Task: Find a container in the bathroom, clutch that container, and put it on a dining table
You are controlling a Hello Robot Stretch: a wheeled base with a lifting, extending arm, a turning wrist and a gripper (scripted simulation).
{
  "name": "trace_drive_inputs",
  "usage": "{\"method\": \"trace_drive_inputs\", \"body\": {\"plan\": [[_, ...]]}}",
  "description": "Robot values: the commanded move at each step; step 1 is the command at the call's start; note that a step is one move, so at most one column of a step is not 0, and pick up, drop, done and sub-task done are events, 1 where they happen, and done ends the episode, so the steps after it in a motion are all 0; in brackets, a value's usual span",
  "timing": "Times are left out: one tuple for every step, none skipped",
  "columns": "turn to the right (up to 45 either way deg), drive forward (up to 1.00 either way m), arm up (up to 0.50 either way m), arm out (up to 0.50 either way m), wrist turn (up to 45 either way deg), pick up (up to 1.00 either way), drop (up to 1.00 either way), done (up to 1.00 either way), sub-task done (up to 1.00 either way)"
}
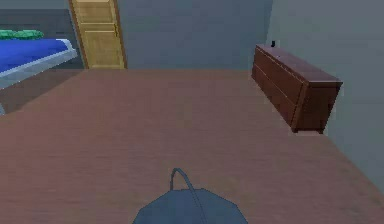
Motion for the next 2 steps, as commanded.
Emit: {"method": "trace_drive_inputs", "body": {"plan": [[0.0,0.20,0.00,0.00,0.0,0.00,0.00,0.00,0.00],[-45.0,0.00,0.00,0.00,0.0,0.00,0.00,0.00,0.00]]}}
